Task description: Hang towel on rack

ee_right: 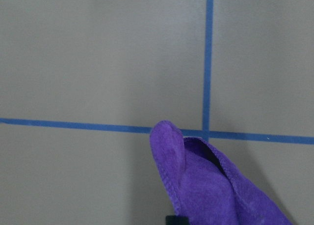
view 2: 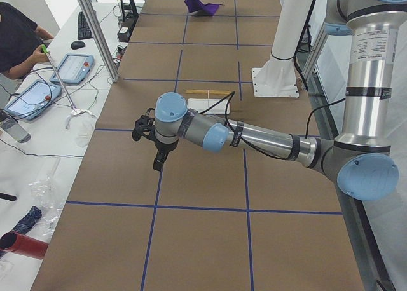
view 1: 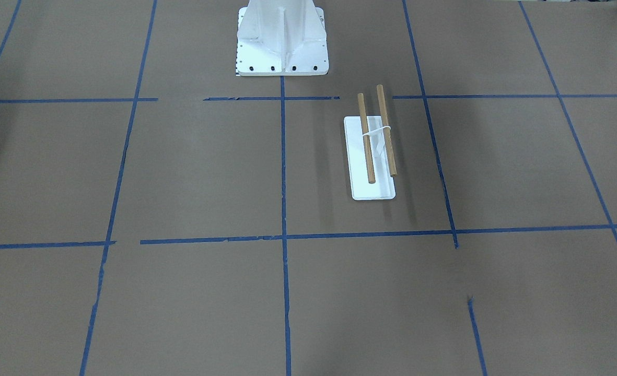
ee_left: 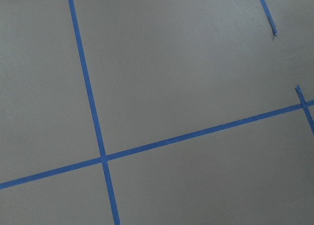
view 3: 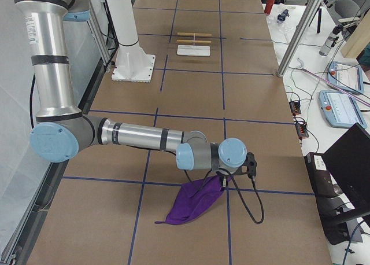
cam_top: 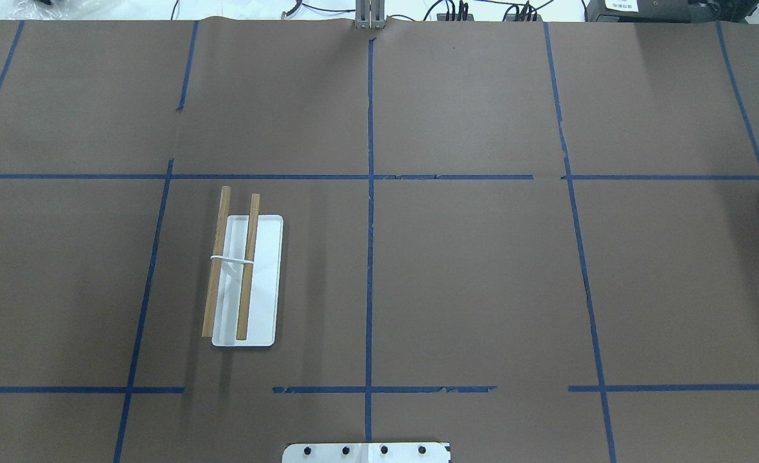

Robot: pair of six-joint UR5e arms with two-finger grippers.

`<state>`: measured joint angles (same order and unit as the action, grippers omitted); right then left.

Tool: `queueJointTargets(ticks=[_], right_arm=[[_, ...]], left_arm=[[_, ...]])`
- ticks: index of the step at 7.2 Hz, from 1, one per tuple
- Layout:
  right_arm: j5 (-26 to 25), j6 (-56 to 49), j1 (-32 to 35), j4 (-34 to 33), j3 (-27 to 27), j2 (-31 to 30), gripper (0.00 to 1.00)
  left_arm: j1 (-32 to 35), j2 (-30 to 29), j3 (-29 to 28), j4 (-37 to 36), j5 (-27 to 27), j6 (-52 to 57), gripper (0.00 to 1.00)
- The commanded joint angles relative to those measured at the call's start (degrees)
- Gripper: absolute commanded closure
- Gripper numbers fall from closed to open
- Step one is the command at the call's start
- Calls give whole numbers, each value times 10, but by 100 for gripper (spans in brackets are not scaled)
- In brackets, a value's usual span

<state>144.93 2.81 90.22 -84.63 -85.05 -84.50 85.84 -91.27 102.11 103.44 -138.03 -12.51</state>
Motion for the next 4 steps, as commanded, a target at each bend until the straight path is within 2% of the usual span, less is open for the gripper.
queueJointTargets(ticks=[1,2,3,4], right_arm=[[29,116,-40,-43,-139,2,100],[30,207,-79,-43,-197,8,100],[30,311,-115,-42,-231,60,100],[31,383,-148,-43,-251,100,100]], left_arm=[[-70,-42,2,46,0,-220,0],[-82,-51,3,75,0,-253,0],[-95,-58,9,79,-14,-304,0],[-120,-109,7,77,-19,-418,0]])
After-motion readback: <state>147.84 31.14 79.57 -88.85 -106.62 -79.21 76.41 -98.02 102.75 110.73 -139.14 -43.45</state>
